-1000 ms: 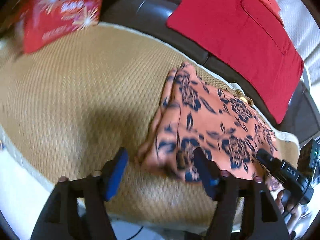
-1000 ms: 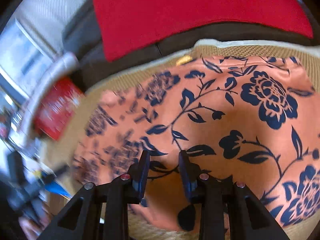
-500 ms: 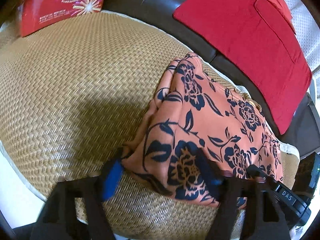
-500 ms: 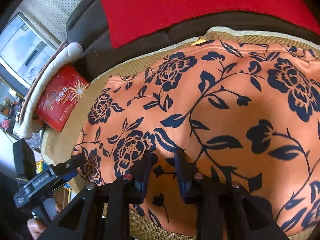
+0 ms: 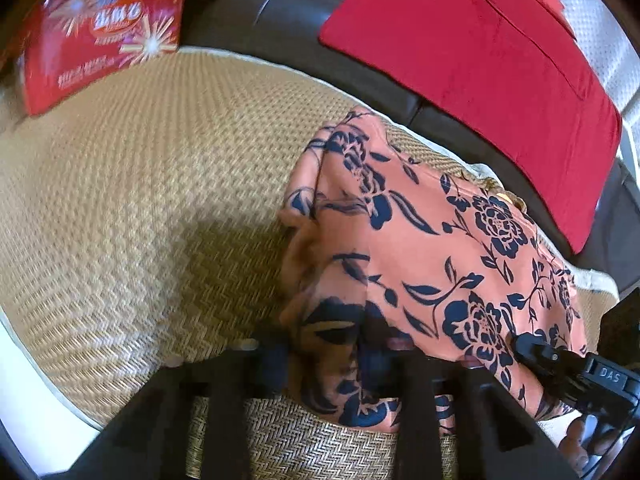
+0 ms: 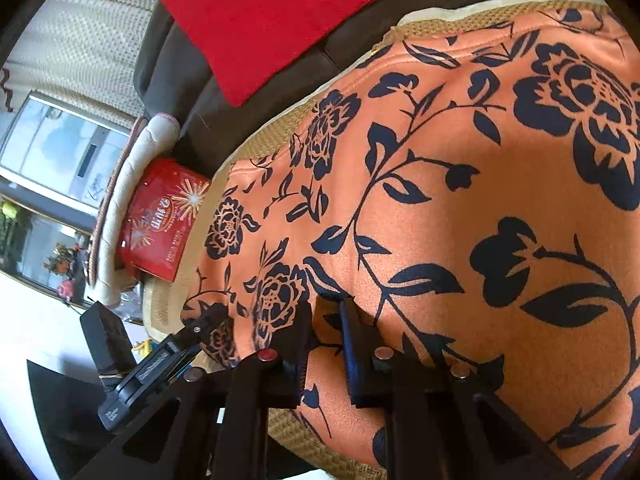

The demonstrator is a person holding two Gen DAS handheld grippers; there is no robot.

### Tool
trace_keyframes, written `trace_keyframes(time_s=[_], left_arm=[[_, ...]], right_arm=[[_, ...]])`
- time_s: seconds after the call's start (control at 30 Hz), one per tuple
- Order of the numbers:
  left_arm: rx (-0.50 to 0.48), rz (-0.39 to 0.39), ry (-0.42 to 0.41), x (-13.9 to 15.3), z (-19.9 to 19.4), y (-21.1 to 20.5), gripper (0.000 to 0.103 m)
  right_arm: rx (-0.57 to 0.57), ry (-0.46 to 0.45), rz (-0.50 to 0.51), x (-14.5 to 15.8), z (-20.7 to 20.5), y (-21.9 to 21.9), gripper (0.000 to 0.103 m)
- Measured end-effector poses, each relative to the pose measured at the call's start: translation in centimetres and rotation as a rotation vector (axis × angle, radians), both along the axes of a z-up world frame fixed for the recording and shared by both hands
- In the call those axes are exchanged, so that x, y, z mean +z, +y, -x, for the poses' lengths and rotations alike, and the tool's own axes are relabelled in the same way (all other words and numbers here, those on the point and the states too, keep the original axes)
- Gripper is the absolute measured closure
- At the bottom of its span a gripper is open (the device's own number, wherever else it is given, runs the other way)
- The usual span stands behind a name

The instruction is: Fold small clothes

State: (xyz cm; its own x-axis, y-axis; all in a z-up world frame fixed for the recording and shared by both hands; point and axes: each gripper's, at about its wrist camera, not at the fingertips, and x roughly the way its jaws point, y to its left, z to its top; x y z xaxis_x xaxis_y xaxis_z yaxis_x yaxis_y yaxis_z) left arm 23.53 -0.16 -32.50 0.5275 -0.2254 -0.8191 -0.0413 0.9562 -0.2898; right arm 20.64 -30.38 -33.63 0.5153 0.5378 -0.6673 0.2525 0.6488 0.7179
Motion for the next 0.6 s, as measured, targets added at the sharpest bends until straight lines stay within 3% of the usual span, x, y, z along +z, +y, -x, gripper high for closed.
trace_keyframes(time_s=[0.13,0.2,0.37,0.5,0.6], left_arm=[[-0.08,-0.009,-0.117,4.4,-0.3,-2.5,0.078],[-0.172,-0.041,-0.207,7.7,0.3,-5.8,0.078],[-0.397,-0.121,-0.341,12.2,1.7,-15.0,0.078],[-0.589,-0.133,-0.332,11.8,2.2,-24.4,0.078],[-0.705,-0.144,-0.255,9.1,2.2,-29.6,0.072]], right_arm=[[-0.022,-0.02,-0.054,1.2,0.8,-1.6,0.082],[-0.063,-0.073,-0.054,2.5,1.7,-3.3,0.081],[-0.238,-0.144,-0.129,3.5,4.7,-9.8,0.081],[-0.362,-0.185,-0.169,3.8,7.7,-14.7,0.08],[-0.457,-0.205,-0.225,3.3,10.0,-18.3,0.064]])
